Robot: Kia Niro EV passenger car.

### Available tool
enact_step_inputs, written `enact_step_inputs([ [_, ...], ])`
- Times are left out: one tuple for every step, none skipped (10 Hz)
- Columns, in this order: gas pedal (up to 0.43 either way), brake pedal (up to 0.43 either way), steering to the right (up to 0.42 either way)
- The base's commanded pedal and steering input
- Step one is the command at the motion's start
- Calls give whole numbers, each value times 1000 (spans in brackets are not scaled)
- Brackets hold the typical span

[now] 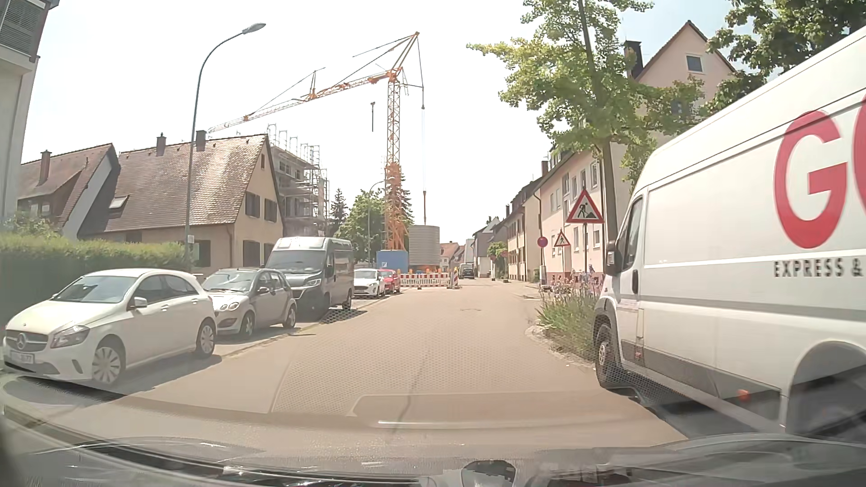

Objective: Follow the waypoints while adhering to traffic rules and regulations

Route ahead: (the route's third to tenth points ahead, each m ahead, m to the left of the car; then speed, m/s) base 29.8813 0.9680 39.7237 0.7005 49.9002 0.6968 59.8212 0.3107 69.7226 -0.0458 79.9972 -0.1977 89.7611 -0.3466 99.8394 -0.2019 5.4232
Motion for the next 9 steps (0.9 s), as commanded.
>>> enact_step_inputs([
  [0, 0, 4],
  [0, 0, 4],
  [0, 6, 4],
  [0, 24, 4],
  [0, 55, 5],
  [0, 85, 8],
  [0, 91, 9],
  [0, 104, 10],
  [0, 110, 10],
])
